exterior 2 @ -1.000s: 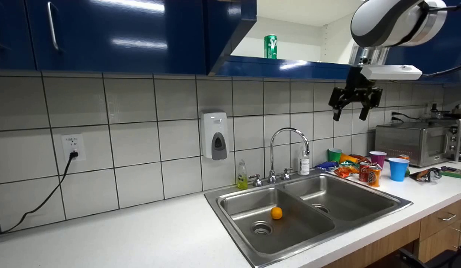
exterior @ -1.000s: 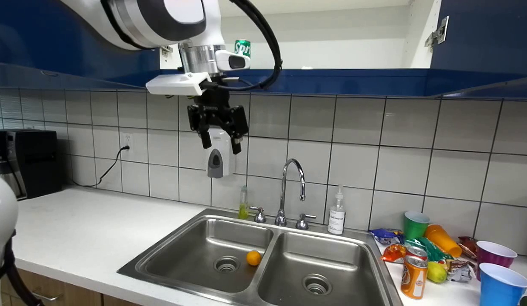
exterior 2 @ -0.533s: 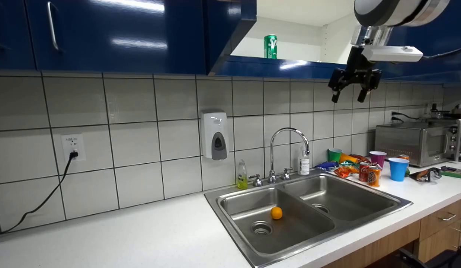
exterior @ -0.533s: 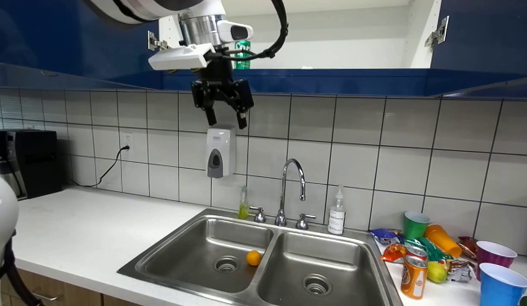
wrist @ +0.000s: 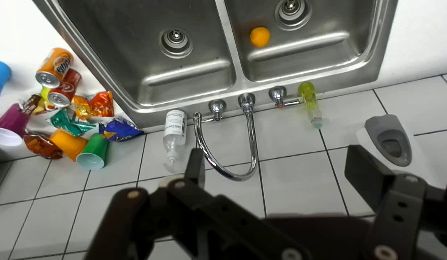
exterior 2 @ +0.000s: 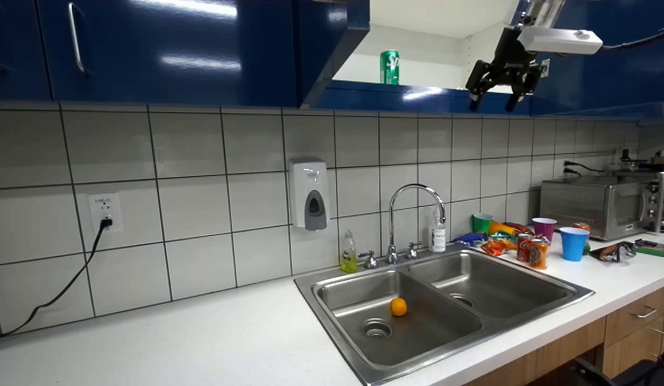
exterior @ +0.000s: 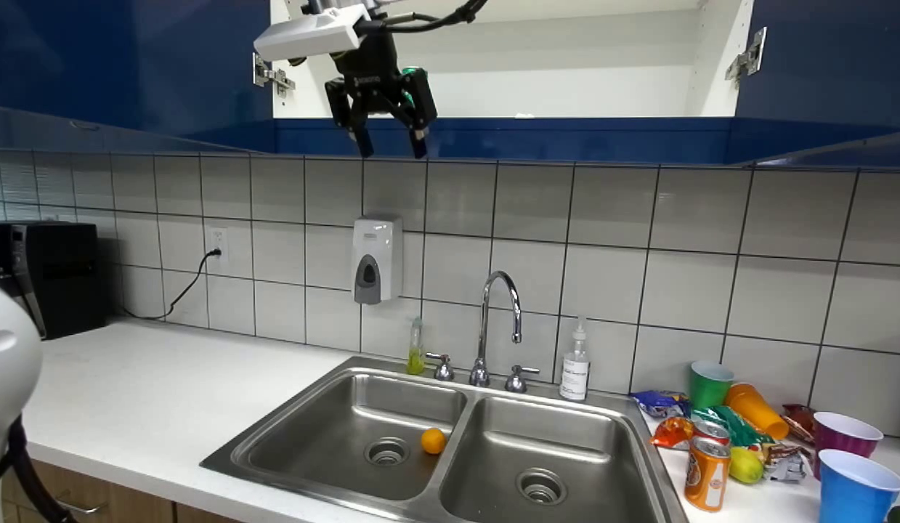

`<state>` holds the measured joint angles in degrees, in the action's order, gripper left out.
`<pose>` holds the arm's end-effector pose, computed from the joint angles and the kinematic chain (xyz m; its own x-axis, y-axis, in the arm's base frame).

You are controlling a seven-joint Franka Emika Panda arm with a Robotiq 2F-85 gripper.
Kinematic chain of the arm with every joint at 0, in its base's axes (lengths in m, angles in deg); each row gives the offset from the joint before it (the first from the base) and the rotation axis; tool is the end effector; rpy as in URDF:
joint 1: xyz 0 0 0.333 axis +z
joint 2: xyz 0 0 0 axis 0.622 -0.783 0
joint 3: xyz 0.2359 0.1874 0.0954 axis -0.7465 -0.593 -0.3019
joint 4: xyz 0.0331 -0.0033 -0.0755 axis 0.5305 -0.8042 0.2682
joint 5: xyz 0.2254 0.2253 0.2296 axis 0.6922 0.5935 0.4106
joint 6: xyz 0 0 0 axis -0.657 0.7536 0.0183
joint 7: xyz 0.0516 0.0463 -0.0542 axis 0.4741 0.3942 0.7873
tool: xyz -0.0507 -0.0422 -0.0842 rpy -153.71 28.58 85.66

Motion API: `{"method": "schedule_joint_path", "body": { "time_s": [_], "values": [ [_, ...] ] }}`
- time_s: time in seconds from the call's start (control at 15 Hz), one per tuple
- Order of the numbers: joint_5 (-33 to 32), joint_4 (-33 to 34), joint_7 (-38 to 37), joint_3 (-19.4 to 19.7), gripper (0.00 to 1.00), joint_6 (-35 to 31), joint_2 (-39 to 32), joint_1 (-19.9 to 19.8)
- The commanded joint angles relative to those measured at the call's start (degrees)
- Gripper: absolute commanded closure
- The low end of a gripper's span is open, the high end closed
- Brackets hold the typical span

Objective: Move the can of sprite from the bottom shelf to the left sink

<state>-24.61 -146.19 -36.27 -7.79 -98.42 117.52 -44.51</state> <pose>0.3412 -0.1083 0.6213 0.8378 -0.1492 0.5252 -0.1848 -0.9827 0.0156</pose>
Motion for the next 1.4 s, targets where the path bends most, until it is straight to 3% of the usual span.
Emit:
{"method": "schedule_joint_path", "body": {
  "time_s": [0.0, 0.6, 1.33],
  "values": [
    [1.3, 5.2, 1.7, -0.9, 0.0, 1.4, -1.4, 1.1],
    [2.4, 14.8, 1.1, -2.1, 0.0, 0.6, -5.3, 3.8],
    [4.0, 28.4, -0.3, -3.7, 0.0, -2.3, -18.4, 4.2]
  ]
}}
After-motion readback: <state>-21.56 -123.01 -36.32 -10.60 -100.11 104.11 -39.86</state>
